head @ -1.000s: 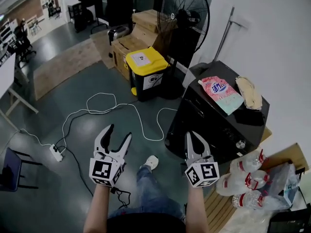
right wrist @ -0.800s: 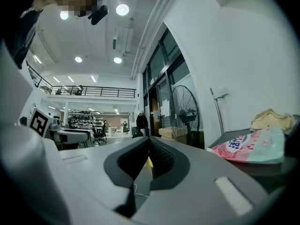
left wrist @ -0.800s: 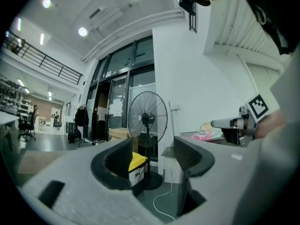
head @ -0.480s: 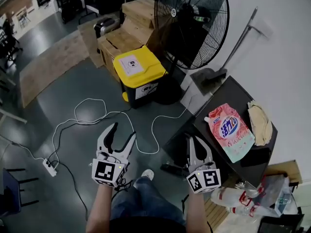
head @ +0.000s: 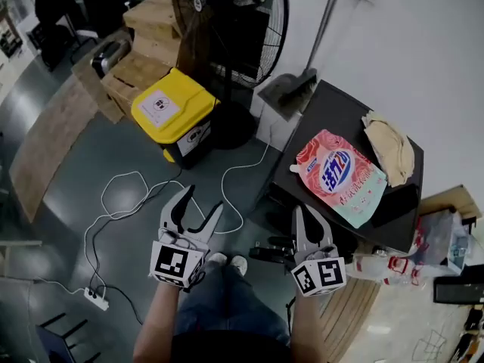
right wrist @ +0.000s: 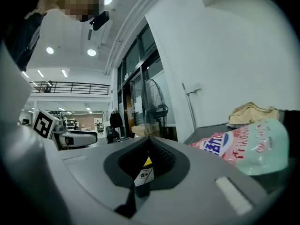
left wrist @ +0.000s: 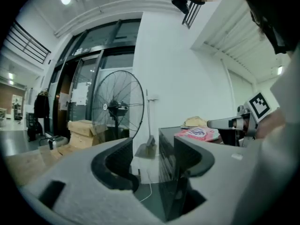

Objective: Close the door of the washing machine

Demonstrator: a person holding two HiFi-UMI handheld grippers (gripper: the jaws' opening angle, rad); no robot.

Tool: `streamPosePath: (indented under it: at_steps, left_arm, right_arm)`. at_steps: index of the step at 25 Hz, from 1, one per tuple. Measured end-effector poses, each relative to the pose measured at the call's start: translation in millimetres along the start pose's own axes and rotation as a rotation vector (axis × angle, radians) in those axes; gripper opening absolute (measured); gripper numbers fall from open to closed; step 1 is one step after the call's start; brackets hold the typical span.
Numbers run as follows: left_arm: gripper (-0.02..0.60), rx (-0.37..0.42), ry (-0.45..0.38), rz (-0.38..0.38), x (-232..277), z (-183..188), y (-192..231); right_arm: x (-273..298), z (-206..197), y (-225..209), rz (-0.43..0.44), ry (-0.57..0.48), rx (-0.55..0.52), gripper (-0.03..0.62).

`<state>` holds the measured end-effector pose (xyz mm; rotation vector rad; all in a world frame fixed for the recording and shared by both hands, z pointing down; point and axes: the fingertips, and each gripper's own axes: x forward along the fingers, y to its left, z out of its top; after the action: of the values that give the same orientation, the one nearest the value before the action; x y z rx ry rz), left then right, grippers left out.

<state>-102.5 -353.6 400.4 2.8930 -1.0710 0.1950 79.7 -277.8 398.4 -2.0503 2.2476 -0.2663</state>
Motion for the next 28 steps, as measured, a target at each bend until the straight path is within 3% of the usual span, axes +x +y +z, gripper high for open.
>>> streamPosePath:
  at_steps: [9,15,21,28]
  left_arm:
    - [0.273,0.061,0.105,-0.371,50.6,-39.2,-84.2]
    - [0.273,0.096,0.195,-0.585,56.8,-95.3,-153.8]
    - [0.273,0.115,0.296,-0.741,46.9,-173.4,-202.5]
    - [0.273,0.165,0.358,-0.857,35.0,-245.7,-226.0]
  right_arm:
    - [-84.7,-31.1,-45.1,-0.333,-0.014,0.078,0.014]
    - [-138.7,-74.0,-63.5,-0.486,0.003,0.137,0.014]
    - [-169.7,-132.1,-72.9,-0.561,0.034,0.194,0.014]
    - [-168.1,-180.4,-78.6,-0.573,0.052,0.221,0.014]
